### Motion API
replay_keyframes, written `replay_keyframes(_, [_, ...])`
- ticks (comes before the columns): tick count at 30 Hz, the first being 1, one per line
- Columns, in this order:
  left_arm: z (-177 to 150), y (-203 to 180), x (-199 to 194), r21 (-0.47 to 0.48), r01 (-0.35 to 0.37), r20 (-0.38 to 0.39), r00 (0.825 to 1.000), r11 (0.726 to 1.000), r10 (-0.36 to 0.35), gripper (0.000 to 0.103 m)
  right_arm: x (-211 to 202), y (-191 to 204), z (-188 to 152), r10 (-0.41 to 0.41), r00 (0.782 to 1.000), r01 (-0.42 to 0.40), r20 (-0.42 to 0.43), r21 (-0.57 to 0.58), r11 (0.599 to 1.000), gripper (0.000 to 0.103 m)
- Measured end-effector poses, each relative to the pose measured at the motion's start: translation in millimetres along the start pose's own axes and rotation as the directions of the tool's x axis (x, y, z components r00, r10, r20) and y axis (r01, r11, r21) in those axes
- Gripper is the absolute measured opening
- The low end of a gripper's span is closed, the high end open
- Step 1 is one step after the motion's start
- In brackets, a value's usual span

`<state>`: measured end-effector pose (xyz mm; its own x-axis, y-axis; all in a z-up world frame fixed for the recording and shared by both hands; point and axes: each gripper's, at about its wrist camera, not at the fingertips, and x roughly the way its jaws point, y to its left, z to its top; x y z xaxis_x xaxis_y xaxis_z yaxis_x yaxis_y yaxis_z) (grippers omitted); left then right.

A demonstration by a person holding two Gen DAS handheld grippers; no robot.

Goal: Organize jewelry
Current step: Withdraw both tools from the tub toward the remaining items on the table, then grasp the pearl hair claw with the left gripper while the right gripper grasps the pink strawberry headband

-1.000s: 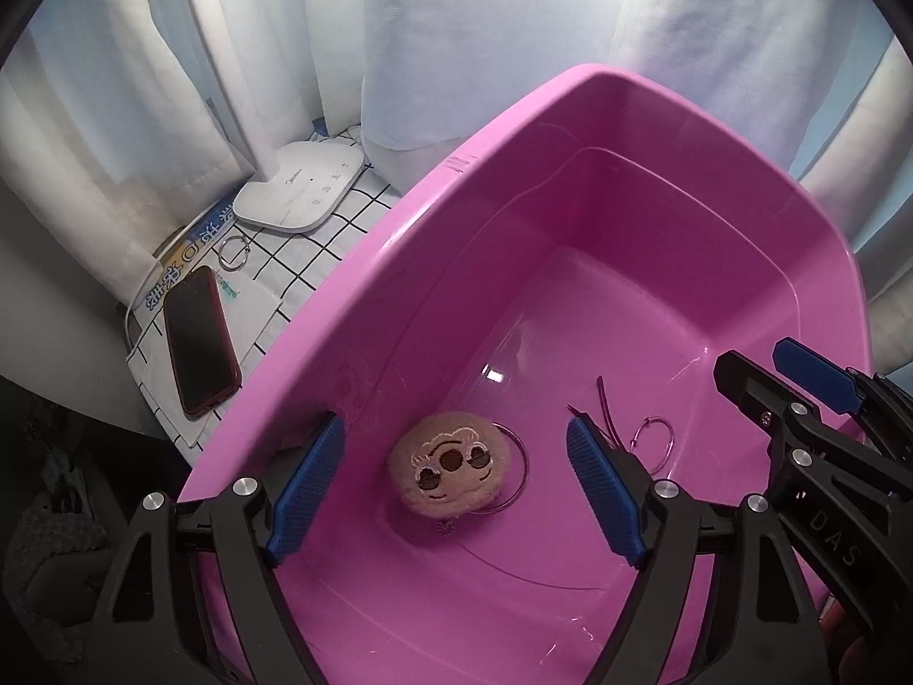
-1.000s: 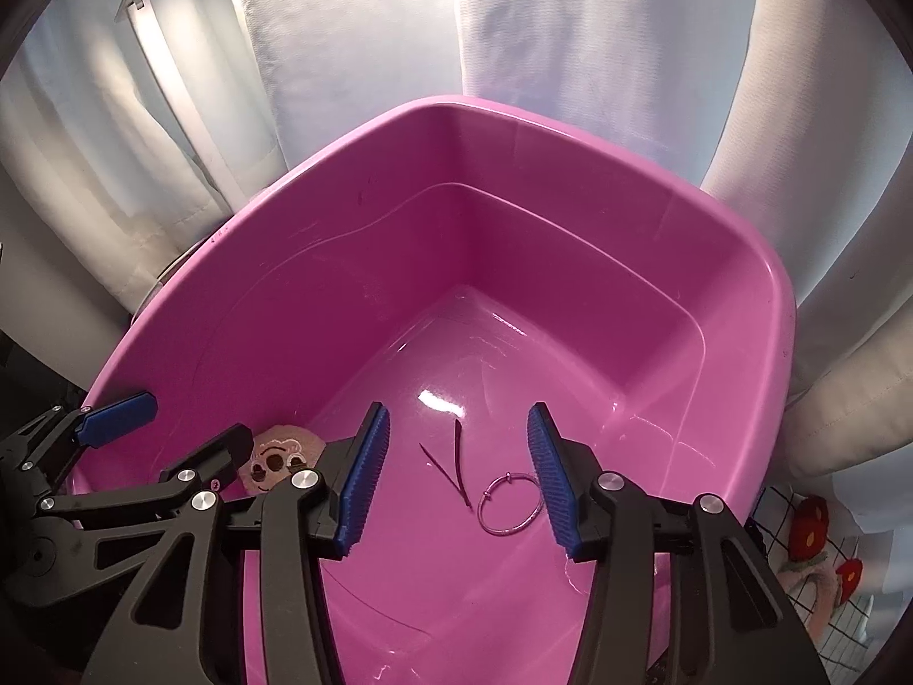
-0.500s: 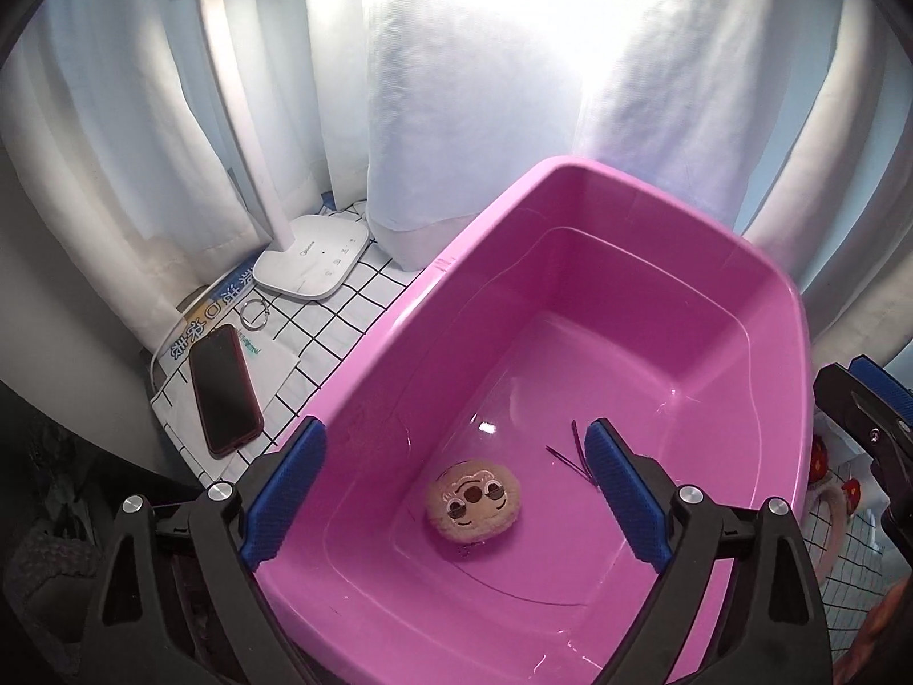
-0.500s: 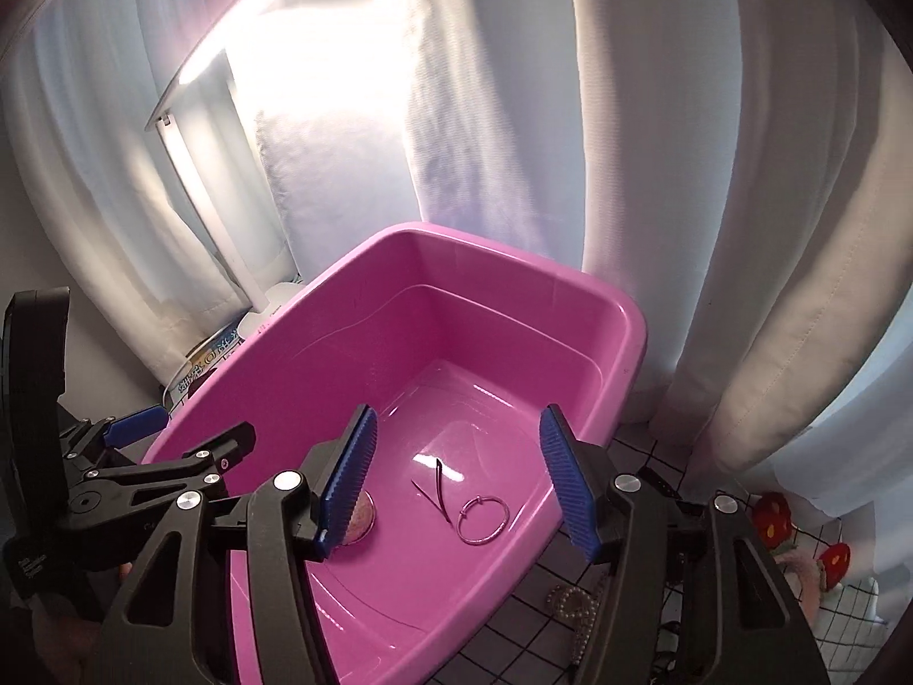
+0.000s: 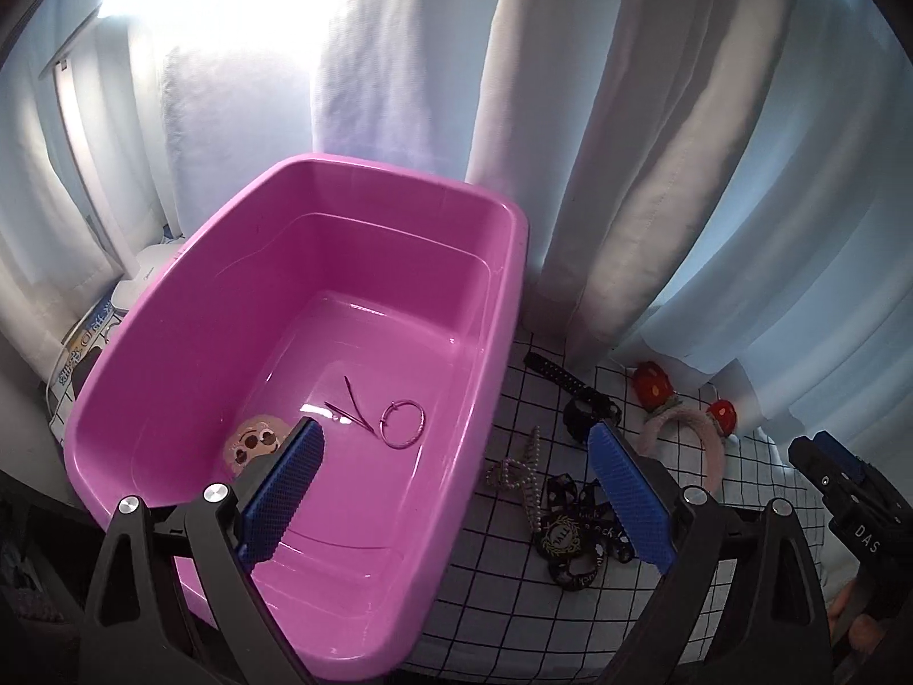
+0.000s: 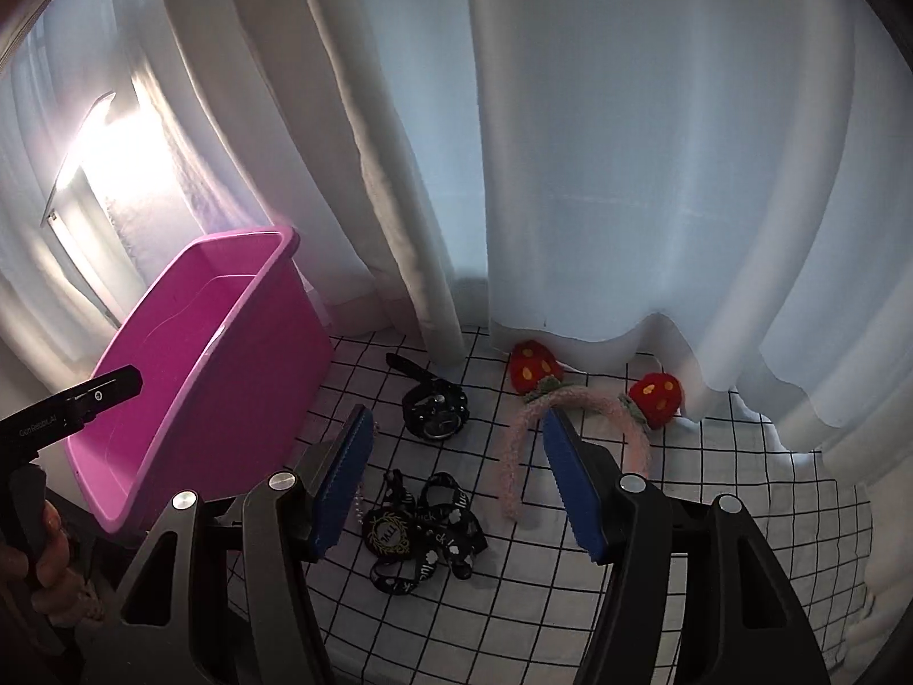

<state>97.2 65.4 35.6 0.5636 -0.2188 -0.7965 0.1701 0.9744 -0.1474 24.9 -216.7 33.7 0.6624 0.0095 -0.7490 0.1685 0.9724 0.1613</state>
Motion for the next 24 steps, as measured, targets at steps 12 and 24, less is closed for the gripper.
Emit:
replay_keyframes(12, [-64.3, -76.9, 49.7, 0.038, 0.016, -0.1, 0.995, 0.999, -0.012, 0.093, 44.0, -73.7, -46.9, -0.01, 0.994, 0.013, -0.11, 0.027, 1.0, 0.059])
replay_keyframes(24, [-98.8, -68.7, 143.0, -0.023, -0.091, -0.176, 0.981, 0.996, 0.085, 0.093, 129.9, -117.5, -68.7, -0.025, 0.973, 0.044, -0.23, 0.078, 0.996, 0.059])
